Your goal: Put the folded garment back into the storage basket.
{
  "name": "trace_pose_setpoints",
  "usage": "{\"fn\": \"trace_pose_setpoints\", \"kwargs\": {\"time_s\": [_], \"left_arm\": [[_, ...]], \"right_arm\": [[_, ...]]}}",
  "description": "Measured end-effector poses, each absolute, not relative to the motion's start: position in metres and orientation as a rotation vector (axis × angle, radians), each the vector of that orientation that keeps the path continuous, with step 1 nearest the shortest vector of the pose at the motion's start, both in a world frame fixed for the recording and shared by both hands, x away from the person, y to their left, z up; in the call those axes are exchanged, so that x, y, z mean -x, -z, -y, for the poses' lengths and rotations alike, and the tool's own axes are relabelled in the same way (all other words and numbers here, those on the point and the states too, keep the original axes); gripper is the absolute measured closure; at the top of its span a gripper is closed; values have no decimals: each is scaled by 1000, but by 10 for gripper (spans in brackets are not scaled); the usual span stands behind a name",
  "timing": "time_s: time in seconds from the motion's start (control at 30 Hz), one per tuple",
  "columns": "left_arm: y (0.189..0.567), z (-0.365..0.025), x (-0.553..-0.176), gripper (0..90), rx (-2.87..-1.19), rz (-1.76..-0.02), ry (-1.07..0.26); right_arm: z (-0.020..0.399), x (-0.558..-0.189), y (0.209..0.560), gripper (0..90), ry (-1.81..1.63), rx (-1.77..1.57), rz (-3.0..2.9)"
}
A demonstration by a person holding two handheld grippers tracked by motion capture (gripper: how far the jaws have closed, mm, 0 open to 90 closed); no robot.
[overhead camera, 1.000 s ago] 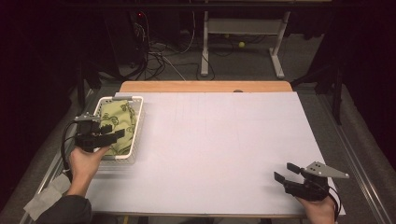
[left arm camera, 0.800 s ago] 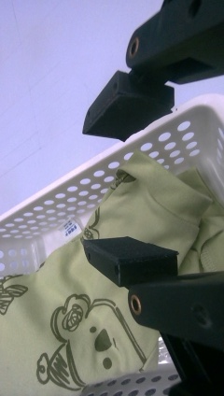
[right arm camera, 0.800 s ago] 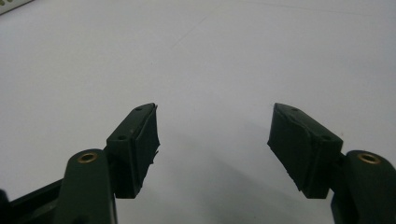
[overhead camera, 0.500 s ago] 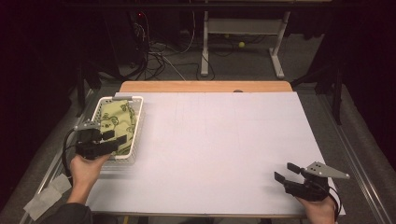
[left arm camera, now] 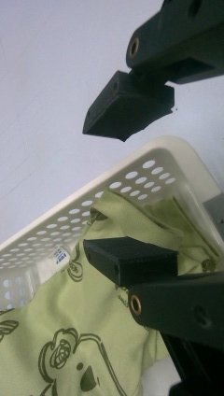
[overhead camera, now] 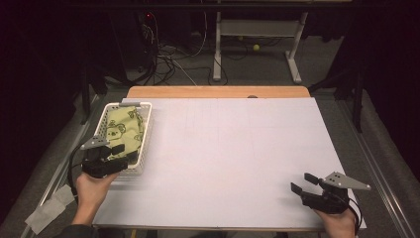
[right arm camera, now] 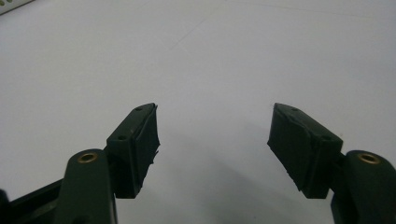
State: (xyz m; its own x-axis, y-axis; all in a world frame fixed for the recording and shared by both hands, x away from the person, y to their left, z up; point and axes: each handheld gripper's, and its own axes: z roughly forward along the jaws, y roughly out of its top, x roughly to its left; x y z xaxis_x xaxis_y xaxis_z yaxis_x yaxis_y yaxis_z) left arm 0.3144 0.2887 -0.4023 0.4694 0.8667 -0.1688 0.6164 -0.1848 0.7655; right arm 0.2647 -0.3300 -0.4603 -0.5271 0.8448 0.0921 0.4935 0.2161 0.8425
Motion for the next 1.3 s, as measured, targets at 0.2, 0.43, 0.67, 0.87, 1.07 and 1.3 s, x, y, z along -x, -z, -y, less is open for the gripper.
{"fn": "trace_pose_setpoints", "kwargs": {"time_s": [0.2,0.43,0.67,0.87,1.07,1.3], "left_arm": [[407,-287,-307,365,-1901,-1232,-390],[412,-288,-298,366,-1898,-1229,-395],[417,-290,-289,366,-1893,-1223,-405],[421,-293,-281,366,-1878,-1210,-410],[425,-296,-273,366,-1860,-1199,-426],[425,-293,-264,366,-1867,-1179,-451]], "right_arm": [[330,-264,460,336,-1236,-1239,-2110],[330,-264,460,336,-1236,-1239,-2111],[330,-264,460,336,-1237,-1240,-2109],[330,-264,460,336,-1236,-1246,-2108],[330,-264,460,336,-1235,-1245,-2108],[330,-264,460,336,-1241,-1249,-2106]]}}
